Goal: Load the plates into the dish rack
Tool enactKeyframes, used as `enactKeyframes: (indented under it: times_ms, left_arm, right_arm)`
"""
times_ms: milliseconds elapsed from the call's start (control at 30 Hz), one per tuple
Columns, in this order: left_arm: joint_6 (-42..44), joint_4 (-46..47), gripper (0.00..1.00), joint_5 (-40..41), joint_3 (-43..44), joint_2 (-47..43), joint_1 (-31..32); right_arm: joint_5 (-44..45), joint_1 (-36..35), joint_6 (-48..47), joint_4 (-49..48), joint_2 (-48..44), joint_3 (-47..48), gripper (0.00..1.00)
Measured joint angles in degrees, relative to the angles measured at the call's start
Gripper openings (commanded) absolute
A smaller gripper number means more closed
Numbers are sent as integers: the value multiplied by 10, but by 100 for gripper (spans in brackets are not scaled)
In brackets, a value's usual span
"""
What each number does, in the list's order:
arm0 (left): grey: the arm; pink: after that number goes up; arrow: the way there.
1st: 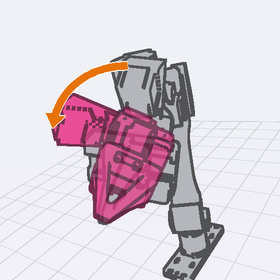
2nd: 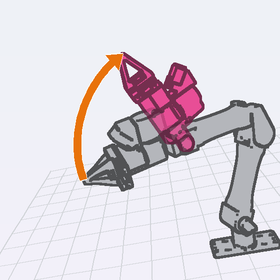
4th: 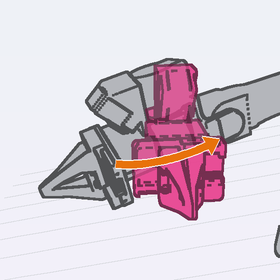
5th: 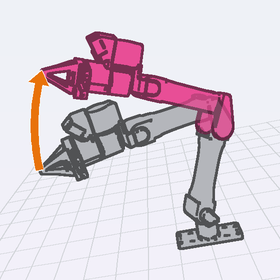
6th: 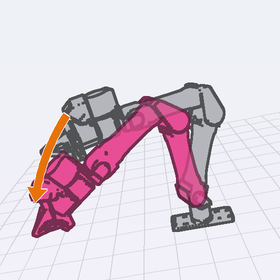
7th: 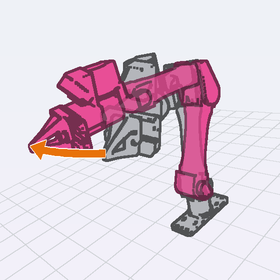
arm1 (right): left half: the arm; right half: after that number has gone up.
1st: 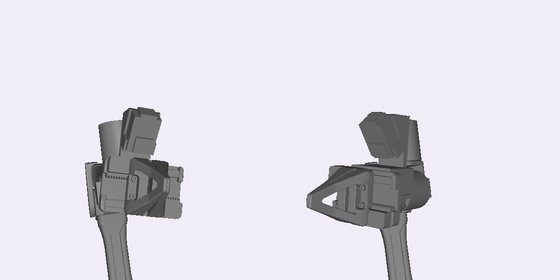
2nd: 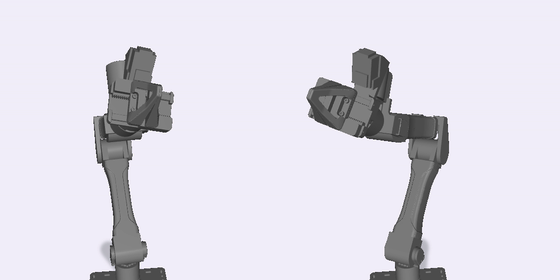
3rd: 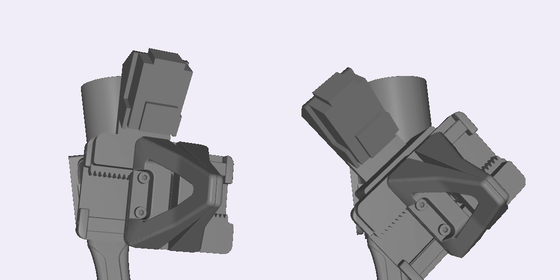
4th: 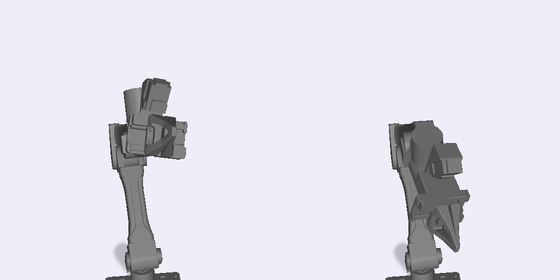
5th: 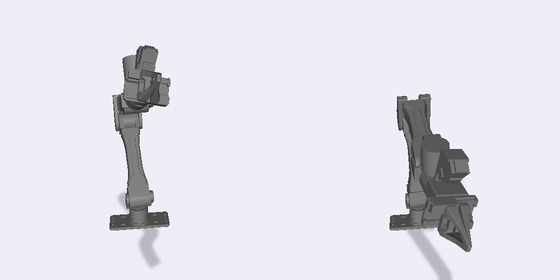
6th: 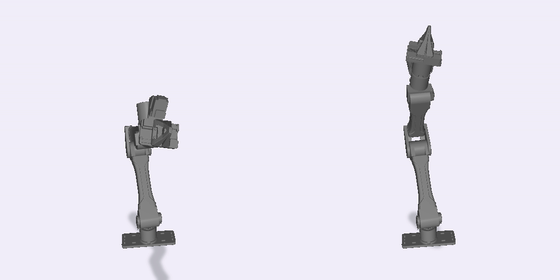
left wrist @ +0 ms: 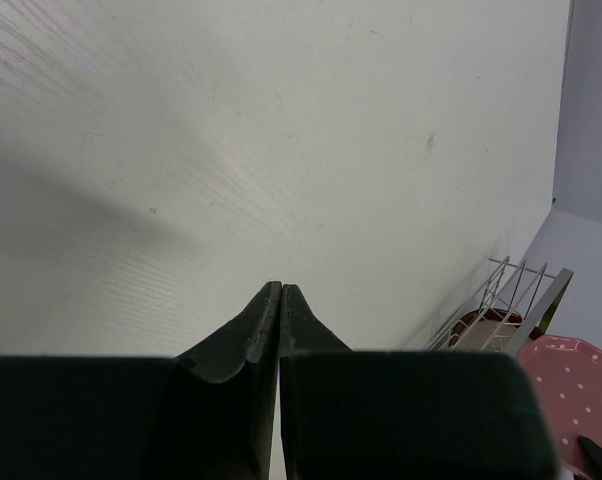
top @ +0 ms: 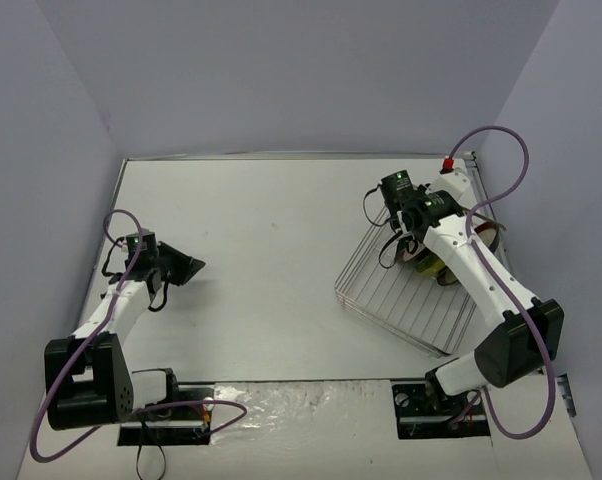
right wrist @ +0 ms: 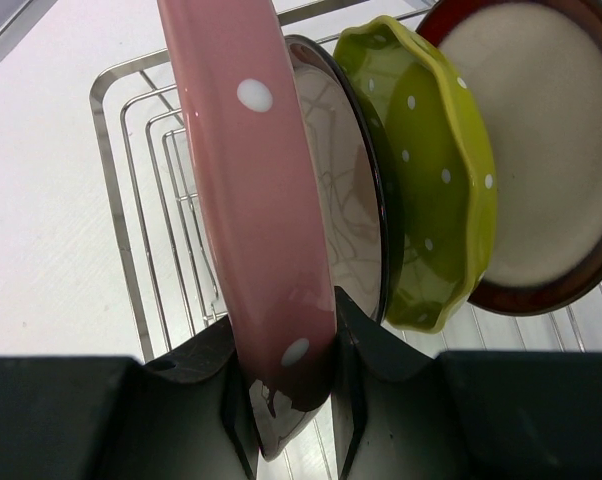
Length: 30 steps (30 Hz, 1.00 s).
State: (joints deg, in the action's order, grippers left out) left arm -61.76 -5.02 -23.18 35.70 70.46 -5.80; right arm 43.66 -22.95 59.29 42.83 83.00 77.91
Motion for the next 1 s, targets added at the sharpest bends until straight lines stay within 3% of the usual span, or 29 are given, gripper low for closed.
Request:
enactKeyframes:
  times_ms: [1000]
  left_arm:
    - [-4,2,0,-6,-1,3,0]
  right_arm:
    - [-50,15,-38,-76,75,-20,0]
